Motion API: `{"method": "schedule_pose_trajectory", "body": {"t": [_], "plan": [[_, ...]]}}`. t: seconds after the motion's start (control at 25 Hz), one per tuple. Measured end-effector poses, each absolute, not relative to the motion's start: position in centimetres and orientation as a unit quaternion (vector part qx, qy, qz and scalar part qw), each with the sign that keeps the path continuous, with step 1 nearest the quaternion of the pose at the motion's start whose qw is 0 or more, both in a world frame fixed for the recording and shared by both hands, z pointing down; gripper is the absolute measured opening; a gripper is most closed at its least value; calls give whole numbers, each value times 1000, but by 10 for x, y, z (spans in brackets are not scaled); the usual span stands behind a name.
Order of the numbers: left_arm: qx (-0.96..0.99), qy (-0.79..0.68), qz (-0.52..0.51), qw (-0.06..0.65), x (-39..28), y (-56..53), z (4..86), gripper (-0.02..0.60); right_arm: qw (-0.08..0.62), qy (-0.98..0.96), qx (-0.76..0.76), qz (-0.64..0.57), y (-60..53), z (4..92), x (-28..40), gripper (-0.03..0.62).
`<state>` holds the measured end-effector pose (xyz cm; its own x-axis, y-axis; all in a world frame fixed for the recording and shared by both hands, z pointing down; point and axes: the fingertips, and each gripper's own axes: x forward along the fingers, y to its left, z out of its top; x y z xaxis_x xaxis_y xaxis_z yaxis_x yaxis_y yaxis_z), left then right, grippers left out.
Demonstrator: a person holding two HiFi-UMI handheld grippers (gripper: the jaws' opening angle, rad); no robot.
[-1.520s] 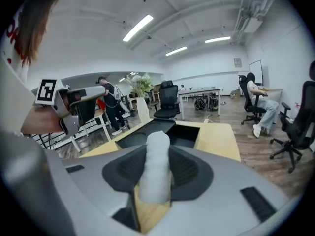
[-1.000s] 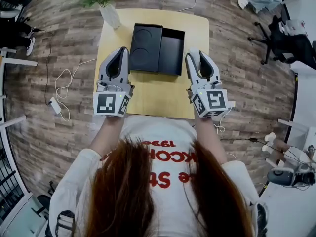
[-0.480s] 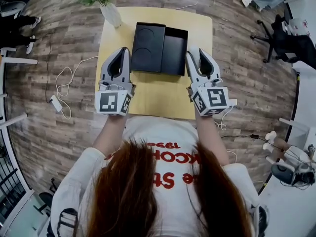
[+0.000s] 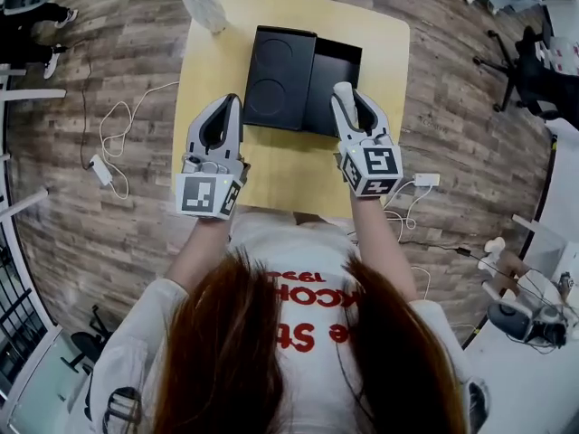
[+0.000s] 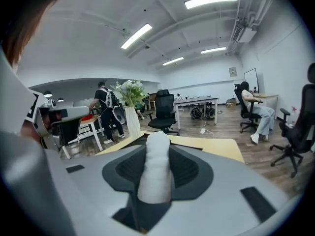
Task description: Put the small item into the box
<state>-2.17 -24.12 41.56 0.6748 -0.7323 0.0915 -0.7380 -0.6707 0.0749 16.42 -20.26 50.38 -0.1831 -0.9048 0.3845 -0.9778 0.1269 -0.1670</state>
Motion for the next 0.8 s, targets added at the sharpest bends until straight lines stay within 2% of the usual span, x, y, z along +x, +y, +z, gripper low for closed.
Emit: {"method": "schedule_pose_trajectory", "body": {"t": [0.24, 0.4, 0.52, 0.56, 0.8], "plan": [[912, -402, 46, 74, -33, -237, 434, 6, 128, -739, 622, 224, -206, 545, 155, 149], [910, -403, 47, 82, -34, -235, 442, 6, 135, -739, 611, 250, -206, 562, 151, 189], [910, -404, 48, 81, -34, -235, 442, 6, 134, -738, 612, 249, -204, 562, 152, 187], [910, -404, 49, 80, -34, -235, 442, 6, 132, -739, 613, 247, -204, 560, 152, 182], [911, -405, 43, 70, -31, -237, 435, 6, 110, -742, 627, 209, -204, 531, 157, 58]]}}
